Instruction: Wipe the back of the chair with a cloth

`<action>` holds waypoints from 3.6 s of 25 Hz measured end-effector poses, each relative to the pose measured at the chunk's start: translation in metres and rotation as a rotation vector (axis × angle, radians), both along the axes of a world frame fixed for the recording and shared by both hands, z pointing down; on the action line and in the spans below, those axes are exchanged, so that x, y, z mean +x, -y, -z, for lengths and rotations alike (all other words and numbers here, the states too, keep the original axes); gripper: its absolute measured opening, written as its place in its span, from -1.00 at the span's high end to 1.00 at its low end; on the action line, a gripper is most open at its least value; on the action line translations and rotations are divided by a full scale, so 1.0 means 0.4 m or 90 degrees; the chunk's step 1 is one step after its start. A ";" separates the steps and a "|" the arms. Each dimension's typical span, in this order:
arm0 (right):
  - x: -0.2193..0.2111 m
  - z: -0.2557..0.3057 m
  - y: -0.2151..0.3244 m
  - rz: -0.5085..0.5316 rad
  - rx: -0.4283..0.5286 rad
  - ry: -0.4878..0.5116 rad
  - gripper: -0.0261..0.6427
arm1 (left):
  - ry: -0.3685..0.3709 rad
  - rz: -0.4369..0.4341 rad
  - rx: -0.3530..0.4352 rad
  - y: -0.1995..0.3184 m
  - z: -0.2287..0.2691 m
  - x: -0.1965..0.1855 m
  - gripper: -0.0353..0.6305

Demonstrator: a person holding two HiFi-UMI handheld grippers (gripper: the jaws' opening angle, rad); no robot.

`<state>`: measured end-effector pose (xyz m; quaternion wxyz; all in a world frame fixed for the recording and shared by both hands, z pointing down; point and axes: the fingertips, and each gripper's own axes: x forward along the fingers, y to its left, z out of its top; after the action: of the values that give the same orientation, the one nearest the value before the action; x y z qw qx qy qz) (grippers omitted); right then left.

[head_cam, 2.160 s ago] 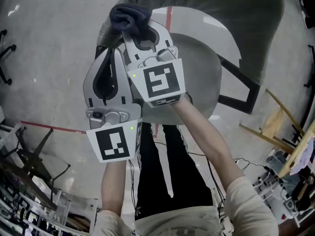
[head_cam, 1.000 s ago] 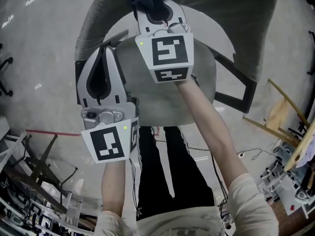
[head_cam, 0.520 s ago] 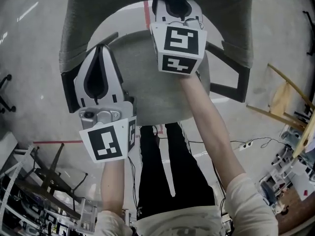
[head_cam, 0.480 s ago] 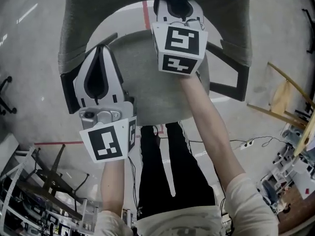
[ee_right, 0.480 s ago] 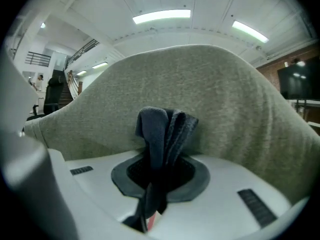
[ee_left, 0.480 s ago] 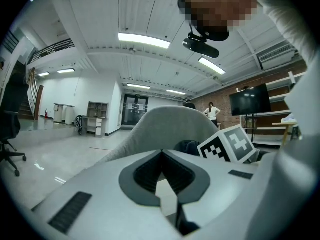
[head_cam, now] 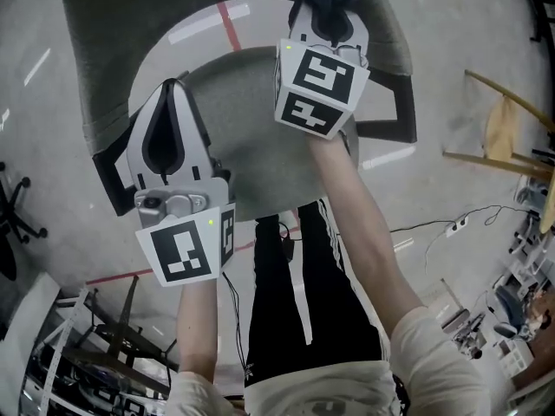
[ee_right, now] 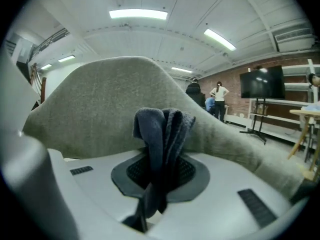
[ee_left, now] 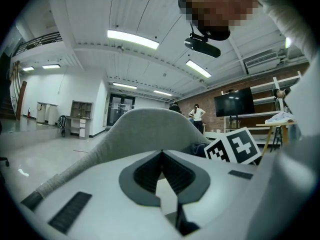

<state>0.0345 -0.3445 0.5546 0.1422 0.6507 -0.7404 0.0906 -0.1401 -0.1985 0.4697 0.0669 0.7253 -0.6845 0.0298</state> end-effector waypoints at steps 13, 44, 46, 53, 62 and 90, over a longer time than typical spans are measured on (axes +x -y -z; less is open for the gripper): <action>0.212 0.018 -0.185 -0.198 -0.007 -0.013 0.75 | 0.004 -0.077 0.018 -0.090 0.039 0.085 0.86; -0.160 0.784 -0.210 0.107 0.067 0.100 0.75 | 0.040 0.120 0.144 -0.111 0.709 -0.097 0.86; -0.189 0.902 -0.295 0.178 0.086 0.086 0.75 | 0.024 0.136 0.153 -0.169 0.794 -0.101 0.86; -0.196 1.140 -0.502 0.347 0.135 0.076 0.75 | 0.023 0.162 0.200 -0.318 0.999 -0.054 0.86; -0.120 1.164 -0.641 0.380 0.174 0.135 0.75 | 0.050 0.149 0.203 -0.411 1.025 0.046 0.86; -0.055 1.140 -0.637 0.409 0.181 0.148 0.75 | 0.048 0.151 0.213 -0.389 1.013 0.155 0.86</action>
<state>0.0124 -0.0896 0.0988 -0.0137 0.3840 -0.9232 0.0111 -0.0780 -0.0428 0.0644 -0.0773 0.6389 -0.7626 -0.0657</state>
